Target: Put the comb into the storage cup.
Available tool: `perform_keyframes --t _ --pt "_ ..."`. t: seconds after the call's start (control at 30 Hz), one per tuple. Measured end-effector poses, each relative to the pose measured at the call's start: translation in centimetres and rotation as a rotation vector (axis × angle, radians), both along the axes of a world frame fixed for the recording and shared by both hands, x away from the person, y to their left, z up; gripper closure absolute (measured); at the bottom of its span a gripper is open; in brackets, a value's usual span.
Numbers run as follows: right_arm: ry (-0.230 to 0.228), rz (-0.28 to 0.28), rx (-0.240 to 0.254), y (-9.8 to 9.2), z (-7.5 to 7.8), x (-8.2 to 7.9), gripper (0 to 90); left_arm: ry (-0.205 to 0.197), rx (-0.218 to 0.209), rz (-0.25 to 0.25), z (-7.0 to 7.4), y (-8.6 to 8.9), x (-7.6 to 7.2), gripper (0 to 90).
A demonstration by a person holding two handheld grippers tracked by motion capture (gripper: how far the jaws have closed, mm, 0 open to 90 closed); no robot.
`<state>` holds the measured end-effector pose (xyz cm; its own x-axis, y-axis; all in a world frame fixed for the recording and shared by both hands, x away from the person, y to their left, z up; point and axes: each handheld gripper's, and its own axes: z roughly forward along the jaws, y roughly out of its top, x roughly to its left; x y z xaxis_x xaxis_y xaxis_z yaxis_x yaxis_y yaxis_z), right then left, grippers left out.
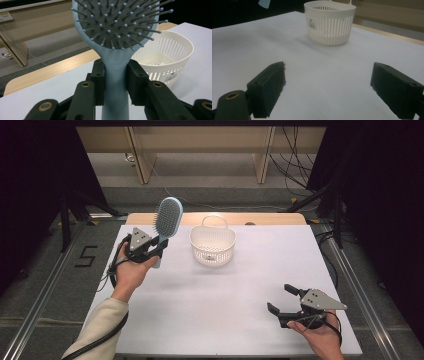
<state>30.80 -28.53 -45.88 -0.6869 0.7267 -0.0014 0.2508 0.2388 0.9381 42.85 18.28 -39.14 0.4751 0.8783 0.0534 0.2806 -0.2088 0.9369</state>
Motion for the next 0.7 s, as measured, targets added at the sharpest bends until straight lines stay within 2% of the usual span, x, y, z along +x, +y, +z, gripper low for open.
perform_keyframes --t 0.7 --pt "0.003 -0.001 -0.004 0.03 0.03 -0.03 13.2 -0.006 -0.008 -0.003 0.26 -0.23 0.41 69.7"
